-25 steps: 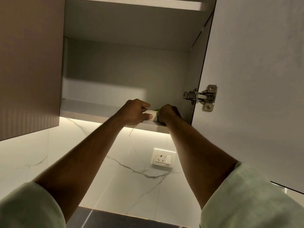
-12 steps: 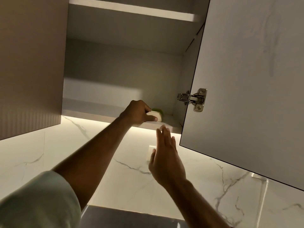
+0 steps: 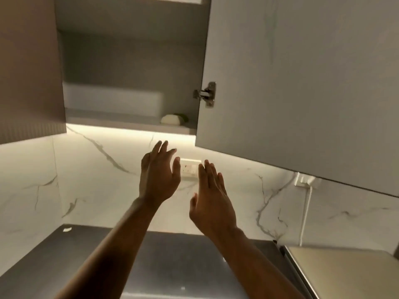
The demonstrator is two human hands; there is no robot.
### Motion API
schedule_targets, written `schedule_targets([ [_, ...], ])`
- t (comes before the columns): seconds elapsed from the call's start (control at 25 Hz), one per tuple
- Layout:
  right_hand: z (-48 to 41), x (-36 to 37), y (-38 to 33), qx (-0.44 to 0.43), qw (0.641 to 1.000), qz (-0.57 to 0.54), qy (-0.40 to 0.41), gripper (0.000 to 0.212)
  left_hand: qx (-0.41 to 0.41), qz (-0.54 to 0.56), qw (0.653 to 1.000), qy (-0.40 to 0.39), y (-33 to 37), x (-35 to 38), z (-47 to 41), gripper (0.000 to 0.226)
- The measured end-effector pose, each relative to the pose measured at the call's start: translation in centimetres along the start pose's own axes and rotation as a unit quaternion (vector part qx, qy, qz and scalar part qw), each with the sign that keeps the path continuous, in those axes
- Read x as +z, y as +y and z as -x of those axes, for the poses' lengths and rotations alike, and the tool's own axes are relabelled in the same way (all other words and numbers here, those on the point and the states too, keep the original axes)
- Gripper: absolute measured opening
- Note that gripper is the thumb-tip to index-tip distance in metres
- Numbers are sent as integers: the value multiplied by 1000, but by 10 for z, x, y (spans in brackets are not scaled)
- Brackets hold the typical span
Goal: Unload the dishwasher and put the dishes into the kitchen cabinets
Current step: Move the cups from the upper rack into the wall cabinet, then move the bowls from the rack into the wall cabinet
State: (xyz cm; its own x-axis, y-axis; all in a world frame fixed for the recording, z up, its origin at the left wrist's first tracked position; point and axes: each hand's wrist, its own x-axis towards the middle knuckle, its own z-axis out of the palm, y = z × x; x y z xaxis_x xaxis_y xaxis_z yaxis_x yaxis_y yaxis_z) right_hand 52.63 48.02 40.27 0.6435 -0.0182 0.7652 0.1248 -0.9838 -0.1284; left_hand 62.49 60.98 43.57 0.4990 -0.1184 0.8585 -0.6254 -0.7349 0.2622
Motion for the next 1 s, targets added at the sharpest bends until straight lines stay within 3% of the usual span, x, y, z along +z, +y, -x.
schedule_targets([
  [0.32,164,-93,34,56,988,-47,-133,74,-29,24,986,-164,130,-31,178,54],
  [0.56,299,-141,83,159,970,-26,-182,72,0,87,958,-275,232,-15,288,51],
  [0.76,407,-182,138,275,940,16,-201,69,65,157,904,-393,323,16,387,48],
  [1.0,510,-226,194,413,879,44,-233,67,113,228,828,-500,414,62,469,46],
])
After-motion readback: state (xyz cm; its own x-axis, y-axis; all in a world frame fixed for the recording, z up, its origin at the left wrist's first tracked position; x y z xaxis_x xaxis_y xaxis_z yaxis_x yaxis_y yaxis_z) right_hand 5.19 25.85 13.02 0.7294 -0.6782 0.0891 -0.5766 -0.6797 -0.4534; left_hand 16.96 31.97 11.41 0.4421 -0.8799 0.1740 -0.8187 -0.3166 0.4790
